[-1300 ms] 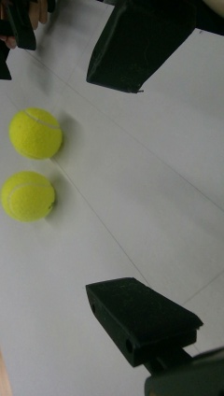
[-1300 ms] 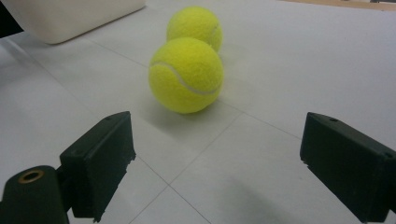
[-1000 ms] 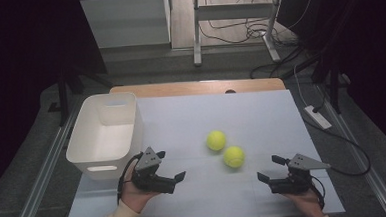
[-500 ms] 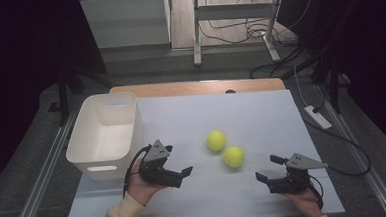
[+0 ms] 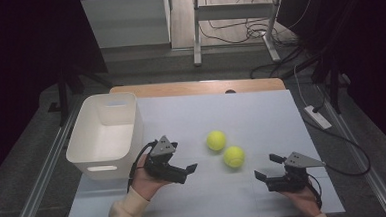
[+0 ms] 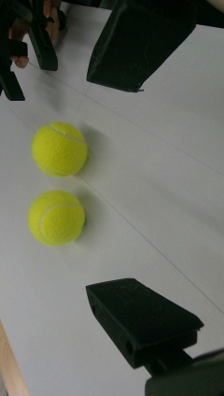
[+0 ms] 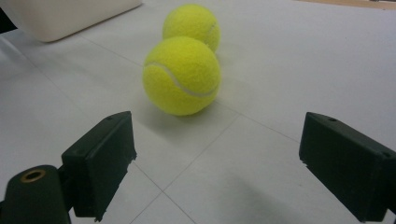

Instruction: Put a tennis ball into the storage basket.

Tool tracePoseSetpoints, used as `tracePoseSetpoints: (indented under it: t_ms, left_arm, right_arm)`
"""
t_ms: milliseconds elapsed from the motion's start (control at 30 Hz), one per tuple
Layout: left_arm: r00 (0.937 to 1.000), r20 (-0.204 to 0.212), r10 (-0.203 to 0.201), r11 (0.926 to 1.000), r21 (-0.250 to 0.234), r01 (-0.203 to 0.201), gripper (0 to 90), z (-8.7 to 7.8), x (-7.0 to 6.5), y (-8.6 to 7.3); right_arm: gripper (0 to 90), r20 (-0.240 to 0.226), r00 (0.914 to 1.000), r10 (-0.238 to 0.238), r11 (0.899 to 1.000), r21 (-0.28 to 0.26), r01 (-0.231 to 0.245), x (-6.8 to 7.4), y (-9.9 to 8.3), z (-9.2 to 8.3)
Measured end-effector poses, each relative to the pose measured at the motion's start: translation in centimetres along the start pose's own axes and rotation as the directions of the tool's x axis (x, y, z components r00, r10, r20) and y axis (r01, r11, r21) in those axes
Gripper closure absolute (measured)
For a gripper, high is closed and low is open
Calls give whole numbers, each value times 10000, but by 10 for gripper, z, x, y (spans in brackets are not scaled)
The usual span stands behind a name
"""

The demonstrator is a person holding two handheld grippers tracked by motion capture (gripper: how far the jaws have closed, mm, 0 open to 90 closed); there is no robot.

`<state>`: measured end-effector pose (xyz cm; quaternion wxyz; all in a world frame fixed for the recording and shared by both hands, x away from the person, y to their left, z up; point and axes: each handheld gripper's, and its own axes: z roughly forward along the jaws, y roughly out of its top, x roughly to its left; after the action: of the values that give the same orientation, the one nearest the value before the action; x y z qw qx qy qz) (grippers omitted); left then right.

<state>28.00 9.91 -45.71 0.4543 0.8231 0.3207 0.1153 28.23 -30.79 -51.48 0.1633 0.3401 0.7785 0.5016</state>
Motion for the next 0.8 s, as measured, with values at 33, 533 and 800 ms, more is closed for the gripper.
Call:
tracePoseSetpoints:
  t_ms: [33, 533, 800]
  left_arm:
    - [10000, 17, 18, 10000, 43, -18, 37, 1, 0, 1]
    - [9999, 73, 140, 9993, 334, -142, 33, 13, 2, 15]
    - [9997, 149, 189, 9993, 330, -194, 30, 19, 2, 22]
  right_arm:
    - [104, 0, 10000, 0, 10000, 0, 0, 0, 0, 0]
    - [105, -113, 9999, -102, 9999, 19, 102, -1, 2, 4]
    - [105, -56, 9999, -149, 9999, 65, 149, 0, 2, 5]
